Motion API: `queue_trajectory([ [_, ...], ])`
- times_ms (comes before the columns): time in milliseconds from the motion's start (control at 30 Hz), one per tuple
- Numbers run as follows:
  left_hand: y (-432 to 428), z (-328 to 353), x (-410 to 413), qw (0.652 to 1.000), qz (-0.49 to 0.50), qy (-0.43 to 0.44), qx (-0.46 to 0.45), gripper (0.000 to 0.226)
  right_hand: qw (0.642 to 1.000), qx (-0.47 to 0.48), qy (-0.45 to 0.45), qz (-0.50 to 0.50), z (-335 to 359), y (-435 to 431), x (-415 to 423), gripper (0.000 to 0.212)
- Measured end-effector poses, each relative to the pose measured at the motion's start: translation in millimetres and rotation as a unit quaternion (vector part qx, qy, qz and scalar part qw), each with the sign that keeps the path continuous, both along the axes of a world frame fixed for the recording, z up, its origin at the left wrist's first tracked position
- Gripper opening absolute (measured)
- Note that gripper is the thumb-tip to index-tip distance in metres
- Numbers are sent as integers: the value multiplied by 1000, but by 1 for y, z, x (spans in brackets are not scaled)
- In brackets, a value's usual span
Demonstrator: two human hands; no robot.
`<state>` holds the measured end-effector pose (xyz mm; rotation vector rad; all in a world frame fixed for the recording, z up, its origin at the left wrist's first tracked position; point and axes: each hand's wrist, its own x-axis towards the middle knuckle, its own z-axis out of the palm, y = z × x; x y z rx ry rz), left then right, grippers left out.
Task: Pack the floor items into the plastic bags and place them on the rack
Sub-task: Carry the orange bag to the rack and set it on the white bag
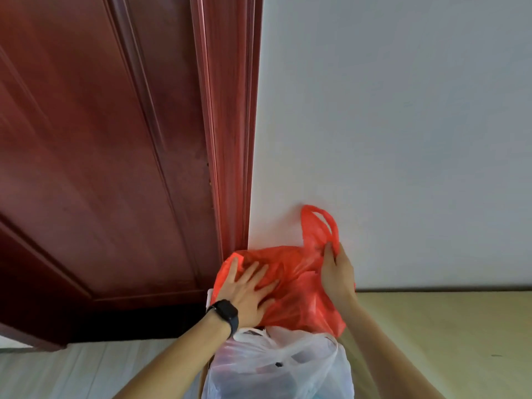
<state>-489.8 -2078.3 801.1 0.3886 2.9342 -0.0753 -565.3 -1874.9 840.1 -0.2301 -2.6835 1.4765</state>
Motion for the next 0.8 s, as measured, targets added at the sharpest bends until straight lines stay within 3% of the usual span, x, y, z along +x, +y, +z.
queue_trajectory([
  [33, 5, -1, -2, 1000, -13, -11, -17, 57, 999, 22, 25, 28, 1, -7, 0, 32],
  [100, 10, 1, -8, 999, -22, -22, -18, 57, 977, 171, 53, 111, -15, -19, 6, 30],
  [167, 7, 10, -11, 1000, -27, -16, 2, 52, 919, 349, 19, 182, -39, -22, 14, 32],
  [200, 4, 16, -10, 999, -26, 5, 37, 46, 899, 388, -5, 203, -48, -20, 15, 34],
  [300, -3, 31, -9, 967, -9, 202, 158, 23, 874, 418, -31, 245, -53, -21, 16, 36],
  [367, -4, 36, -16, 940, 14, 288, 182, 23, 854, 439, -33, 276, -52, -30, 22, 38],
  [400, -3, 38, -20, 949, 12, 265, 167, 32, 847, 440, -35, 298, -53, -32, 26, 43],
  [500, -2, 22, -24, 994, -23, 85, 59, 48, 840, 370, -102, 383, -31, -22, 26, 65],
  [533, -4, 11, -22, 999, -27, 42, 21, 49, 859, 306, -114, 393, -18, -15, 21, 65],
  [600, -6, -7, -19, 999, -21, 23, -23, 50, 923, 215, -30, 317, 1, 0, 12, 54],
  [667, -7, -13, -23, 999, -14, 34, -33, 51, 948, 261, 79, 165, 4, 12, 8, 45],
  [700, -7, -13, -26, 998, -21, 38, -37, 51, 941, 302, 78, 131, 0, 15, 11, 49],
  [800, -4, -13, -29, 998, -21, 27, -52, 51, 891, 420, -14, 175, -36, 18, 31, 55],
])
